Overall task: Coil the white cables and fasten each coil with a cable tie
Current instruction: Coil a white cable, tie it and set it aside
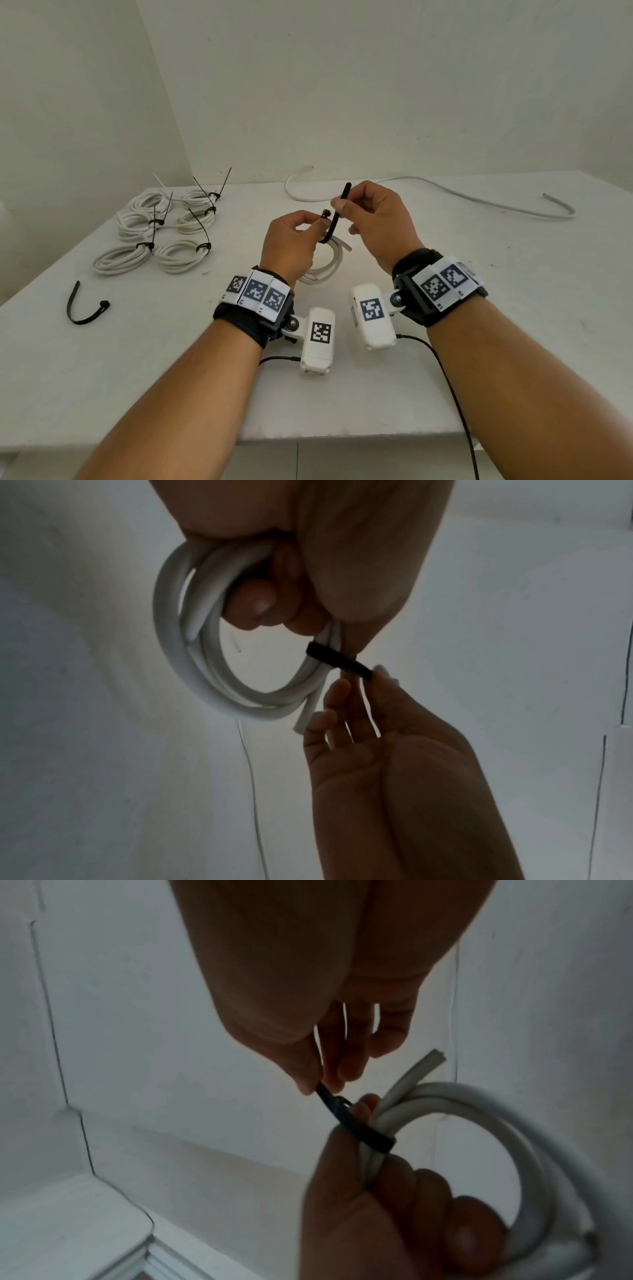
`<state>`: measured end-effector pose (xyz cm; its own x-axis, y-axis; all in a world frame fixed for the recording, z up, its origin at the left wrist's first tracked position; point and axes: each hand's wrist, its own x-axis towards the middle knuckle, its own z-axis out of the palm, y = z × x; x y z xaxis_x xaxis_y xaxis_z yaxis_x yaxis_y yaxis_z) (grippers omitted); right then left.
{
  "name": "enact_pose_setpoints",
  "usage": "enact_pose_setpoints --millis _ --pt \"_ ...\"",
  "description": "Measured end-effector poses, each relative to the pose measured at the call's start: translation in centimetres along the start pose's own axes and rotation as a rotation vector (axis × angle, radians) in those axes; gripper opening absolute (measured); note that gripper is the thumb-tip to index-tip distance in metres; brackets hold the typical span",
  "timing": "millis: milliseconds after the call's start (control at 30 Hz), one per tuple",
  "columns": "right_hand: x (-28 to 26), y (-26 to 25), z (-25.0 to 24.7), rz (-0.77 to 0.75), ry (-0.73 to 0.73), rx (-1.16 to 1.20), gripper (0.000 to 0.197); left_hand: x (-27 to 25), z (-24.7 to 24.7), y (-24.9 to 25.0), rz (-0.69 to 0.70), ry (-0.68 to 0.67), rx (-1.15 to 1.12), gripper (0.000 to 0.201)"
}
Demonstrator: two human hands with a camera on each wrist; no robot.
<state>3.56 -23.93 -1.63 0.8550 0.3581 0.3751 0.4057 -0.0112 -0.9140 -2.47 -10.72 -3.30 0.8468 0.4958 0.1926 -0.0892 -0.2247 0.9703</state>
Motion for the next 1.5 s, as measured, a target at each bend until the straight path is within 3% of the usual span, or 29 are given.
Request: enact_pose_setpoints --millis 100,167,333,467,933,1333,1433,1500 --pt "-0.3 -0.8 0.0 0.127 -0.073 0.298 0.007 0.4 -0.5 0.0 -0.042 0.11 -0.08 0.013" --pt "-0.4 -1.0 0.1 0.171 -0.081 0.351 0.005 0.5 -0.7 0.1 -0.04 0.139 -0.086 0.015" --pt "-0.4 -0.7 0.2 0.079 -0.005 0.139 0.006 0.5 -0.4 0.0 -0.025 0.156 -0.044 0.015" --pt "-0.7 -0.8 0.2 0.015 -0.057 -0.009 0.013 0.6 -0.6 -0.3 -0.004 0.161 -0.014 0.02" --pt "-0.5 -0.9 0.0 0.033 -0.004 -0.148 0.02 0.0 -0.2 0.1 0.079 0.083 0.094 0.012" --pt "-0.5 -1.1 0.1 0.092 0.001 -0.089 0.016 -0.2 -0.7 0.1 0.215 0.034 0.194 0.01" --pt "-0.6 -1.0 0.4 0.113 -0.007 -0.01 0.007 -0.4 -0.6 -0.1 0.289 -0.02 0.225 0.011" --pt "-0.7 -1.0 0.4 0.114 -0.013 0.031 0.013 -0.5 -0.7 0.1 0.347 -0.024 0.23 0.012"
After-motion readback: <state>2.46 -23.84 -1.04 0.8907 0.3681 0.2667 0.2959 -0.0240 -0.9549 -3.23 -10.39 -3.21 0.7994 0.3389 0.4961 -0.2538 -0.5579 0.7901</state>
